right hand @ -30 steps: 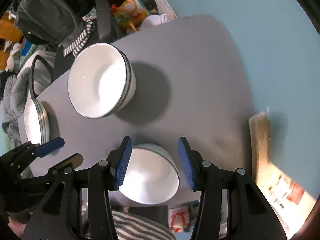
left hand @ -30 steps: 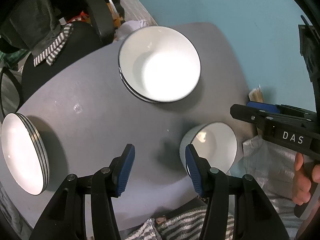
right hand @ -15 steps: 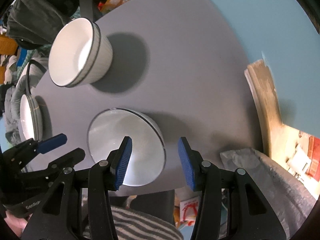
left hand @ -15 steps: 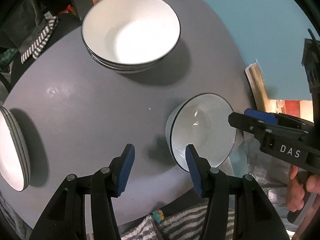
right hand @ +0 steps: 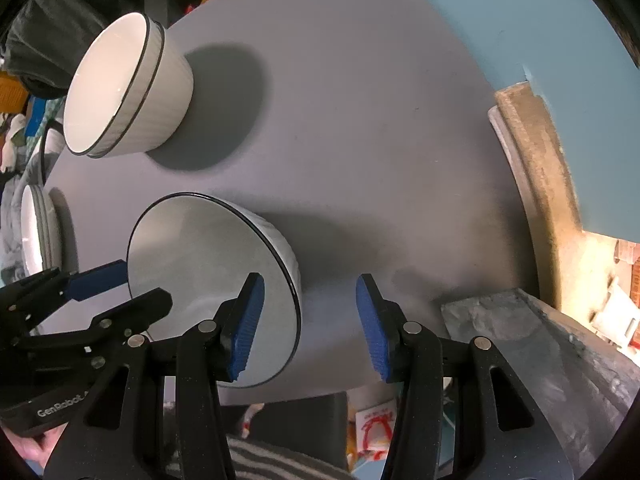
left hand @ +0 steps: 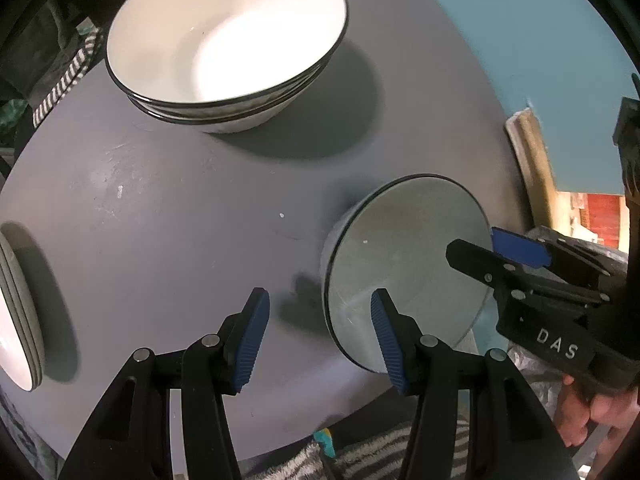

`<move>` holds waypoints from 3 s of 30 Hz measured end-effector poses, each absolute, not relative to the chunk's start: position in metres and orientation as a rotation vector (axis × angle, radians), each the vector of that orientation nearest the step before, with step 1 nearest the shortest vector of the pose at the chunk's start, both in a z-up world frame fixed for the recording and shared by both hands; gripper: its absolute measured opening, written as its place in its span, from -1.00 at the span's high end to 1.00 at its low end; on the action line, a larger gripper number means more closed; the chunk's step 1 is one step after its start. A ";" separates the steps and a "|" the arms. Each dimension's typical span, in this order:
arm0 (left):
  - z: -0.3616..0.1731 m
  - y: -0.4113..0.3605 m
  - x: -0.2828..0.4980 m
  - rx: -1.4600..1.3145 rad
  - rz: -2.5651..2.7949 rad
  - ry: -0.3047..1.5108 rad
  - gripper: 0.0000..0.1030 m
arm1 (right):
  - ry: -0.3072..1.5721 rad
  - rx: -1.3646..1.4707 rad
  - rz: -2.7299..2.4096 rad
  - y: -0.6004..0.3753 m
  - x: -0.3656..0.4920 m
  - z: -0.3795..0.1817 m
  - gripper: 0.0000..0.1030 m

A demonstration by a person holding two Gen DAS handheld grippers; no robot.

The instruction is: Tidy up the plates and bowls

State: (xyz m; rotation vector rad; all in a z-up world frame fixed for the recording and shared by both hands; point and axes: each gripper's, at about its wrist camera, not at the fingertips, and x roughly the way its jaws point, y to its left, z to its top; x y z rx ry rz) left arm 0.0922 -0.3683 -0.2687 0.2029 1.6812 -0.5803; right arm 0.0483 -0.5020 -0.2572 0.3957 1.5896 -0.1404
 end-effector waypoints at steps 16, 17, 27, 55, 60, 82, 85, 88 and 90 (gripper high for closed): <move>-0.285 -0.373 0.093 0.216 -0.545 1.700 -0.04 | 1.624 0.388 -0.148 -0.491 0.040 -0.276 0.08; -0.285 -0.374 0.092 0.222 -0.545 1.699 0.00 | 1.624 0.396 -0.144 -0.491 0.039 -0.277 0.08; -0.296 -0.378 0.086 0.258 -0.533 1.687 0.49 | 1.619 0.449 -0.110 -0.496 0.033 -0.280 0.58; -0.293 -0.382 0.086 0.319 -0.561 1.697 0.86 | 1.649 0.427 -0.093 -0.469 0.055 -0.256 0.92; -0.280 -0.391 0.087 0.320 -0.554 1.678 0.85 | 1.647 0.436 -0.077 -0.469 0.071 -0.236 0.92; -0.208 -0.365 0.125 0.266 -0.502 1.546 0.84 | 1.593 0.345 0.028 -0.475 0.115 -0.174 0.92; -0.205 -0.361 0.136 0.246 -0.486 1.537 0.85 | 1.585 0.318 0.043 -0.471 0.112 -0.179 0.92; -0.200 -0.357 0.143 0.239 -0.474 1.526 0.84 | 1.580 0.300 0.055 -0.464 0.121 -0.176 0.92; -0.196 -0.355 0.150 0.232 -0.462 1.518 0.84 | 1.578 0.293 0.063 -0.459 0.128 -0.174 0.92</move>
